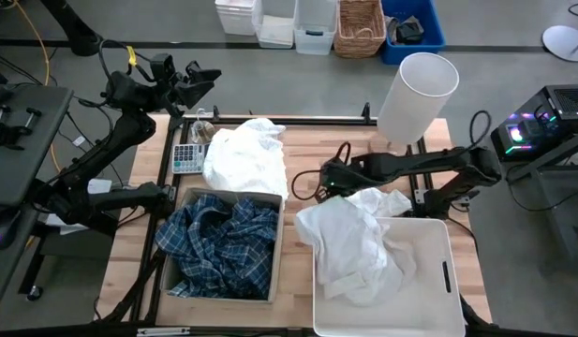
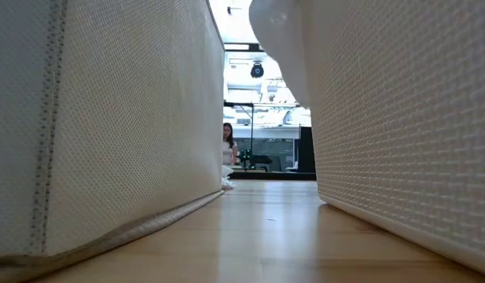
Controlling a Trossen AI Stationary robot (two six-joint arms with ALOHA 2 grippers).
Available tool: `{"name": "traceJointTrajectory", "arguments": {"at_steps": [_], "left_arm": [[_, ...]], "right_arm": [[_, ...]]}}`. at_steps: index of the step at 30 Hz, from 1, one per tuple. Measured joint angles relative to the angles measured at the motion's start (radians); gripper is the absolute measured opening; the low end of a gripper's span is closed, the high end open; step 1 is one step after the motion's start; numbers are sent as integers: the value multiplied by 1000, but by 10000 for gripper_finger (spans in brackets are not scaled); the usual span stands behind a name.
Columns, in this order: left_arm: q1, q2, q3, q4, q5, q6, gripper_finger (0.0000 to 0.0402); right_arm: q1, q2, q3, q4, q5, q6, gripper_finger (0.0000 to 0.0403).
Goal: Sort clothes
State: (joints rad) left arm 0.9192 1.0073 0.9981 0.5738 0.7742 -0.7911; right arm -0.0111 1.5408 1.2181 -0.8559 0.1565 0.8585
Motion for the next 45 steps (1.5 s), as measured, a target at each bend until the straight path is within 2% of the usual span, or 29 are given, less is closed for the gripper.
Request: {"name": "traceJointTrajectory", "arguments": {"at_steps": [9,14,22,29,33,37,41,45], "left_arm": [[0,0,0,0,0,10,245],[0,0,0,0,0,16,245],[0,0,0,0,0,17,245],[0,0,0,0,-1,18,245],[0,0,0,0,-3,18,245],[0,0,0,0,-3,17,245],[0,0,0,-1,-4,12,245],[0,0,0,-3,-4,8,245]], "right_arm": [[106,-33,223,-43,-22,-10,0],[232,-32,244,-86,-56,63,0],[461,-32,261,-87,72,242,0],[591,-24,275,-36,124,330,0],[630,33,265,-100,93,388,0],[621,112,230,-102,60,448,0],[618,185,184,-63,30,529,0],[627,244,132,40,-79,568,0]]}}
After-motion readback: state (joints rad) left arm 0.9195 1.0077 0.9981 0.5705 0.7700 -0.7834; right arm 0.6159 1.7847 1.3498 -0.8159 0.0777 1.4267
